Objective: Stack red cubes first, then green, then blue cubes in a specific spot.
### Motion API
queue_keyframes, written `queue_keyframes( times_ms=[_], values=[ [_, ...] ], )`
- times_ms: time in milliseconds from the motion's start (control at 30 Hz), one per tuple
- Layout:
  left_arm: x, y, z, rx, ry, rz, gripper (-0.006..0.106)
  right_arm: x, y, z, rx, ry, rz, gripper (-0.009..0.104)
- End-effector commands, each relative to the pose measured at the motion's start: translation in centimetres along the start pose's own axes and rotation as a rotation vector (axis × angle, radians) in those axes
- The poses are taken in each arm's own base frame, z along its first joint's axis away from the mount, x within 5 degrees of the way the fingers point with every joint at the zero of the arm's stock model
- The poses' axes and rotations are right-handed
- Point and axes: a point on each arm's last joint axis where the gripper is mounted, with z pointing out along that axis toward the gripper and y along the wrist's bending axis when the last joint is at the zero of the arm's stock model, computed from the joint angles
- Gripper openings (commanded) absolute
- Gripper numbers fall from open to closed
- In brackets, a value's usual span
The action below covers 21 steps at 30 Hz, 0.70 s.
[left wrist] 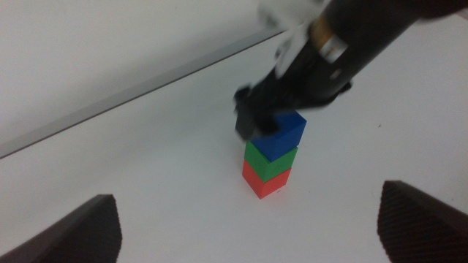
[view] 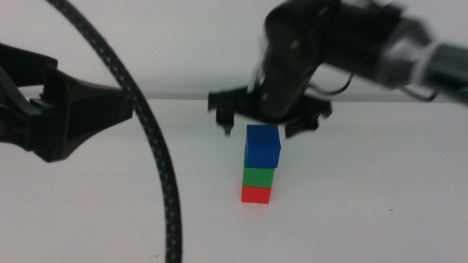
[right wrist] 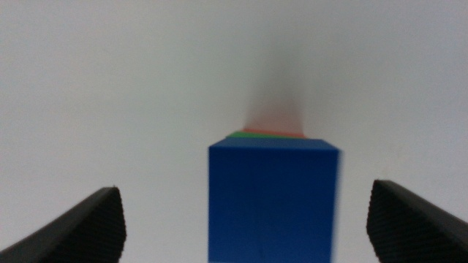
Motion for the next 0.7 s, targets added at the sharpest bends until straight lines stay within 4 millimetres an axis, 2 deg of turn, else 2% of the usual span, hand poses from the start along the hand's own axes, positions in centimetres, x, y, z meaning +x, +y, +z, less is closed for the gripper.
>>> queue_keyframes(
  times_ms=[0,100,167,267,333,433,500,667],
  values=[
    [-0.1,0.0,0.0,-0.002,-0.016,-0.006,0.094,-0.4,-1.3,-4.7,-0.035,-0.099,-0.010,0.088],
    [-0.1,0.0,0.0,-0.002,-0.016,-0.006,0.094,-0.4,-3.4,-9.7,-0.074,-0.165,-0.048,0.088],
    [-0.1,0.0,0.0,-0.002,-0.016,-0.006,0.094,-0.1,-5.8,-12.8,-0.072,-0.194,-0.074,0.088],
    [-0.1,0.0,0.0,-0.002,-0.016,-0.006,0.094,0.9,-9.8,-16.3,-0.064,-0.251,-0.081,0.088],
    [-0.1,0.0,0.0,-0.002,-0.016,-0.006,0.094,2.2,-12.8,-18.0,-0.062,-0.307,-0.084,0.088],
    [-0.1,0.0,0.0,-0.003,-0.015,-0.004,0.094,4.8,-17.2,-19.5,-0.041,-0.430,-0.093,0.088],
    [-0.1,0.0,0.0,-0.003,-0.015,-0.004,0.094,7.0,-19.3,-19.8,-0.048,-0.524,-0.094,0.088],
    [-0.1,0.0,0.0,-0.003,-0.015,-0.004,0.094,13.4,-22.7,-18.3,-0.082,-0.816,-0.093,0.088]
  ],
)
